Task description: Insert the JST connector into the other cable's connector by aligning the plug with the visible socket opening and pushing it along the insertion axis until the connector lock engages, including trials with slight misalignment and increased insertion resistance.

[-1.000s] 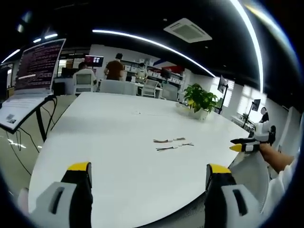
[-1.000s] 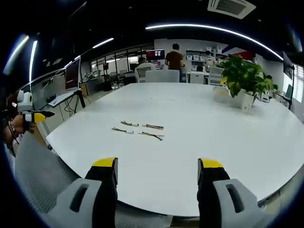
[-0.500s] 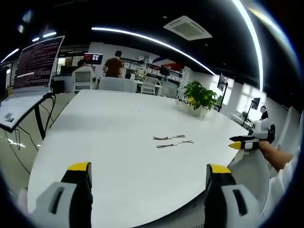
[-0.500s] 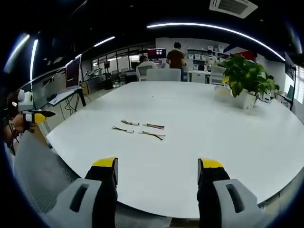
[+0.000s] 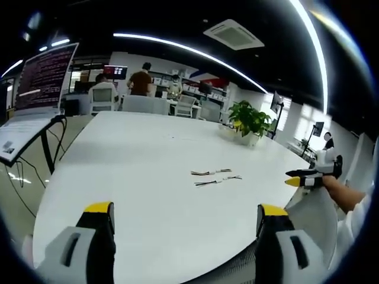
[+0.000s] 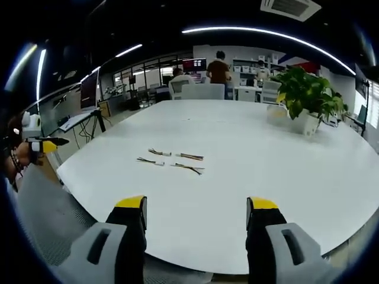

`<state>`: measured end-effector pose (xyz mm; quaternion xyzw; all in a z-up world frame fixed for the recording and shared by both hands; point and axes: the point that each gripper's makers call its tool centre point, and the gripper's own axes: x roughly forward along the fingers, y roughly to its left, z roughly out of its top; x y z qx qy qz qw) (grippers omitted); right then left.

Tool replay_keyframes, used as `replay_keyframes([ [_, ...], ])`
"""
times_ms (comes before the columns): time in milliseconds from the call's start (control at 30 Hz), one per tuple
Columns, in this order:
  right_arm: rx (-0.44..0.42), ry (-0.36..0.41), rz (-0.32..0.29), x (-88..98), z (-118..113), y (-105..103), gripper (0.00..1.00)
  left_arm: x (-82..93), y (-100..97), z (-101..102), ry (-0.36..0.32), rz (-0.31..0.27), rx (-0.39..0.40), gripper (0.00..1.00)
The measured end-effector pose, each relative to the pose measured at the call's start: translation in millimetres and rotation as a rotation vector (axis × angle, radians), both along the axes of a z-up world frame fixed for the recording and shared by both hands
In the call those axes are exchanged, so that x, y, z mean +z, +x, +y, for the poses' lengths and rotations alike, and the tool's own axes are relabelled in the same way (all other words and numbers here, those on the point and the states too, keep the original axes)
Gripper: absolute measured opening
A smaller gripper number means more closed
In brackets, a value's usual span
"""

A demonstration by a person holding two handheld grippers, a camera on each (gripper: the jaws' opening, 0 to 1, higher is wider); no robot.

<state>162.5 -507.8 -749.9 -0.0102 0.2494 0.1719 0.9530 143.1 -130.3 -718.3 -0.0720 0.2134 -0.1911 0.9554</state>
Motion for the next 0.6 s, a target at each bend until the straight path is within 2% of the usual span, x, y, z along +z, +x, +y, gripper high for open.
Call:
replay_keyframes([
  [300, -0.013, -0.006, -0.002, 3.8, -8.9, 5.5, 0.67, 3.3, 5.8, 2.3, 0.0, -0.004, 0.0, 0.99],
  [600, -0.031, -0.007, -0.037, 20.2, -20.0, 18.5, 0.66, 12.0, 18.7, 3.7, 0.013, -0.018, -0.013, 0.99],
])
